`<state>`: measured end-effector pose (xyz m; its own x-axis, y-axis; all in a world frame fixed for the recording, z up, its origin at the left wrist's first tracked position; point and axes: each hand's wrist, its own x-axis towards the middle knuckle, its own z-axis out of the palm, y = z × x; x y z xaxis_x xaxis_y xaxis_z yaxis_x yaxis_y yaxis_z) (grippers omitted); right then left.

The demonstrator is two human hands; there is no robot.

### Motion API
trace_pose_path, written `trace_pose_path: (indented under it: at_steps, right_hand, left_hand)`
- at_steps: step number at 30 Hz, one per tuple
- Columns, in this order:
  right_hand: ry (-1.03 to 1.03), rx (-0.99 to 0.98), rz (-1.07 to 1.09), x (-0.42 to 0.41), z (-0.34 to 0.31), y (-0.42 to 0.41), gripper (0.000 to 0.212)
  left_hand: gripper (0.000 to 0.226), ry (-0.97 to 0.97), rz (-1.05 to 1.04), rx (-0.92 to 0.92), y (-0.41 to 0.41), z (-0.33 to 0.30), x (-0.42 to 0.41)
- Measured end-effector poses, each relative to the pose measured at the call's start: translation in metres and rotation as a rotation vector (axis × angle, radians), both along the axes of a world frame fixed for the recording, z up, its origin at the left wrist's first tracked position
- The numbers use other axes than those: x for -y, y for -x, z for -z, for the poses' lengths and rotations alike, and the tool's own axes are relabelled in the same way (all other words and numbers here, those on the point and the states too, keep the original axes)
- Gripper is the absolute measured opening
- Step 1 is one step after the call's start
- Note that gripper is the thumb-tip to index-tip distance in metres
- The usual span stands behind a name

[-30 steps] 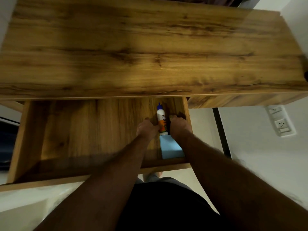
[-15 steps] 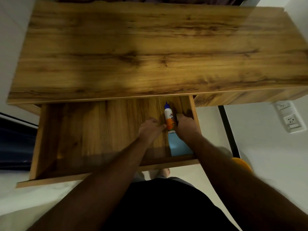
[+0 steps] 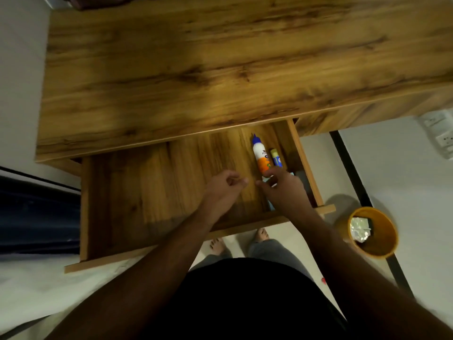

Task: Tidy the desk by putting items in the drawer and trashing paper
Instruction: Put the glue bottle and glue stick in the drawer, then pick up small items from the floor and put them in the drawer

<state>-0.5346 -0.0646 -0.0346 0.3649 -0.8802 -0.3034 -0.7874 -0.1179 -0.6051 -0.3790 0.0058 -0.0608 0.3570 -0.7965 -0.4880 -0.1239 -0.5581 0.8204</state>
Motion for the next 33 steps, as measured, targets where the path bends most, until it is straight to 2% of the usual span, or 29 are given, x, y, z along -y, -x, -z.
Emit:
trace_pose_path:
  at_steps: [6,12,17,21,28,33]
  right_hand:
    - [0.053,0.038,0.149,-0.018,-0.008,0.019,0.03]
    - [0.088,0.029,0.344,-0.038,-0.017,0.061,0.023]
    - [0.077,0.06,0.445,-0.065,-0.014,0.097,0.02]
    - [0.035,0.069,0.553,-0.092,-0.006,0.124,0.019]
    - [-0.004,0.024,0.657,-0.177,0.006,0.177,0.021]
    - [-0.069,0.028,0.756,-0.27,0.021,0.219,0.021]
  left_hand:
    - [0.031,0.083,0.133,-0.034,0.03,-0.014,0.004]
    - [0.044,0.105,0.245,-0.047,0.064,-0.018,0.013]
    - [0.014,0.098,0.332,-0.128,0.097,-0.025,0.011]
    - [0.013,0.107,0.447,-0.178,0.128,-0.032,-0.003]
    - [0.021,0.069,0.613,-0.095,0.175,-0.021,-0.066]
    - [0.015,0.023,0.65,-0.067,0.203,-0.003,-0.147]
